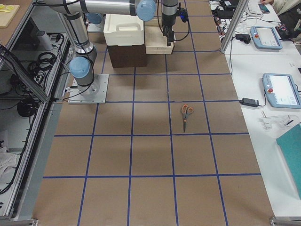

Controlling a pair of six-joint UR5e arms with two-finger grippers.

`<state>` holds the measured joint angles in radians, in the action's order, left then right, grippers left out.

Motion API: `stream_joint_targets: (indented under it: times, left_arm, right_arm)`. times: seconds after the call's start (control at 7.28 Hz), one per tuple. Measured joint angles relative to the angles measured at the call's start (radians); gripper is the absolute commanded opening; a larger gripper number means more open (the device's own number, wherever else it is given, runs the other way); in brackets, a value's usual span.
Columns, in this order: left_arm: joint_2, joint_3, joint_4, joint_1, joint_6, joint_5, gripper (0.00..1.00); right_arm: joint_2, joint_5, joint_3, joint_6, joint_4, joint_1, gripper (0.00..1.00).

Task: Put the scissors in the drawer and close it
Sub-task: 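Move the right gripper over the grey-and-orange scissors and lower it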

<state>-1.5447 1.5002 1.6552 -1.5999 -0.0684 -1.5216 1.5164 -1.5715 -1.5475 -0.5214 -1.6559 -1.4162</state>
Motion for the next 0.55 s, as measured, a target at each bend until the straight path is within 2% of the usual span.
stream_joint_targets:
  times: [0.27,0.55]
  left_arm:
    - [0.000,0.000,0.000,0.000,-0.001,0.000,1.00]
    - [0.000,0.000,0.001,0.000,0.000,-0.001,1.00]
  right_arm:
    - [-0.062,0.003,0.000,-0.354,-0.058,0.155,1.00]
    - [-0.155,0.002,0.000,-0.605,-0.137,0.213,1.00]
